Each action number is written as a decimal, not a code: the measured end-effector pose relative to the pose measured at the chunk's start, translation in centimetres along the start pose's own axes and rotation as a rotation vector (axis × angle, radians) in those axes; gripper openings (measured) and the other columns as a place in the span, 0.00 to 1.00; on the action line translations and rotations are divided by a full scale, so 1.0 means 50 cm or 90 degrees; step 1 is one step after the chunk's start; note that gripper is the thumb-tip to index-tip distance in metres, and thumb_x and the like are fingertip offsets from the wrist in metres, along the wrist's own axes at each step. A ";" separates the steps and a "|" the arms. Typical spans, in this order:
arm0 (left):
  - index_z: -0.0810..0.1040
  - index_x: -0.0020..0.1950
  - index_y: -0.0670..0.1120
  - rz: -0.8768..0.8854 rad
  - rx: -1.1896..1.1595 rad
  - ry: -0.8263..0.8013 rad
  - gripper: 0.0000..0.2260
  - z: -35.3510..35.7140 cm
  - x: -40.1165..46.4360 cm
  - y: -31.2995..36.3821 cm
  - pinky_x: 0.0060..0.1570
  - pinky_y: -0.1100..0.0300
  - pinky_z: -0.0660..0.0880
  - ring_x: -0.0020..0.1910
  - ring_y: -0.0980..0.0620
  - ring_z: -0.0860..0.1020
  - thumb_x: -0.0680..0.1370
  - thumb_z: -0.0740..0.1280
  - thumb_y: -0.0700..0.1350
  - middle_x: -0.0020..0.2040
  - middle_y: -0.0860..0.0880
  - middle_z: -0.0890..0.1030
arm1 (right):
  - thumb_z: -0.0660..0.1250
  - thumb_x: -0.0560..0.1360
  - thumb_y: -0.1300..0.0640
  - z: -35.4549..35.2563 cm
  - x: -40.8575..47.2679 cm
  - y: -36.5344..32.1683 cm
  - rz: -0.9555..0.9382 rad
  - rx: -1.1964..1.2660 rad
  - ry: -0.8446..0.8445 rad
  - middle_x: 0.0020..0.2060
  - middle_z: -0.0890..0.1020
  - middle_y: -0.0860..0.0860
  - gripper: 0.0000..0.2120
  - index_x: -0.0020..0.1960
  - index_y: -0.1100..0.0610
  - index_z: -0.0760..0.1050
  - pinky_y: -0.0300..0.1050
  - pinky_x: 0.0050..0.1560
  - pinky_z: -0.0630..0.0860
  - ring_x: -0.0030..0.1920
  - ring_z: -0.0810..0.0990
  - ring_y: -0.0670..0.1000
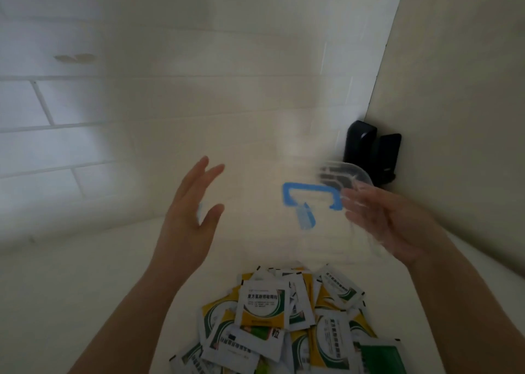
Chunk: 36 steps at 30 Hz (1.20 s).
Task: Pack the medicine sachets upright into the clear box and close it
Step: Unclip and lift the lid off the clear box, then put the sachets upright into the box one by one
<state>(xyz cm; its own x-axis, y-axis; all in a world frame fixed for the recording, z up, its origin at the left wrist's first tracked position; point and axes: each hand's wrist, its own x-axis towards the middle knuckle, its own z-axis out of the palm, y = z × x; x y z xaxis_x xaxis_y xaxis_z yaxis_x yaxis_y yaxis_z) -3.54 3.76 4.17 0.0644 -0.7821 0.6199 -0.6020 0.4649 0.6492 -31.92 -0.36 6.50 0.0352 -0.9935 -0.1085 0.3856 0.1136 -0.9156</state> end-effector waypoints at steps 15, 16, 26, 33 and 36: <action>0.75 0.53 0.54 -0.104 0.111 -0.060 0.13 0.004 -0.095 -0.047 0.68 0.52 0.61 0.73 0.54 0.58 0.70 0.65 0.56 0.66 0.57 0.67 | 0.62 0.74 0.68 -0.179 -0.030 0.138 -0.011 -0.157 0.404 0.59 0.74 0.61 0.26 0.69 0.63 0.58 0.52 0.59 0.71 0.58 0.76 0.59; 0.74 0.57 0.53 -0.076 0.134 -0.037 0.15 0.001 -0.101 -0.043 0.67 0.54 0.61 0.72 0.54 0.60 0.72 0.66 0.55 0.66 0.57 0.67 | 0.63 0.74 0.65 -0.182 -0.036 0.138 -0.012 -0.229 0.436 0.61 0.73 0.64 0.24 0.68 0.64 0.60 0.56 0.60 0.70 0.60 0.74 0.63; 0.67 0.64 0.57 -0.199 0.192 -0.299 0.26 0.067 -0.185 -0.017 0.60 0.64 0.66 0.57 0.61 0.67 0.69 0.58 0.67 0.59 0.62 0.69 | 0.64 0.74 0.56 -0.026 -0.109 0.173 -0.183 -0.683 0.062 0.56 0.72 0.48 0.11 0.55 0.46 0.71 0.38 0.52 0.66 0.56 0.70 0.47; 0.71 0.50 0.59 -0.224 0.009 -0.227 0.13 0.062 -0.200 -0.025 0.50 0.72 0.73 0.53 0.64 0.74 0.70 0.70 0.53 0.56 0.62 0.75 | 0.57 0.75 0.41 0.071 -0.137 0.241 -0.298 -0.825 -0.116 0.56 0.66 0.40 0.21 0.64 0.49 0.67 0.34 0.62 0.59 0.59 0.63 0.41; 0.71 0.42 0.54 -0.320 -0.124 -0.164 0.07 0.049 -0.197 -0.017 0.40 0.62 0.79 0.41 0.61 0.81 0.72 0.70 0.46 0.42 0.56 0.82 | 0.51 0.75 0.42 0.075 -0.143 0.256 -0.288 -0.756 -0.105 0.56 0.69 0.40 0.21 0.62 0.50 0.70 0.39 0.65 0.64 0.60 0.66 0.41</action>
<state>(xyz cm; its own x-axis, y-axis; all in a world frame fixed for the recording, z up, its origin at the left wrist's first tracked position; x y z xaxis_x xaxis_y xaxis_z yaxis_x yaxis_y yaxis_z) -5.61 10.07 -3.56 0.0943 -0.9900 0.1046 -0.3889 0.0601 0.9193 -23.78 8.17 -2.98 0.2638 -0.9253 0.2724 -0.6591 -0.3791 -0.6496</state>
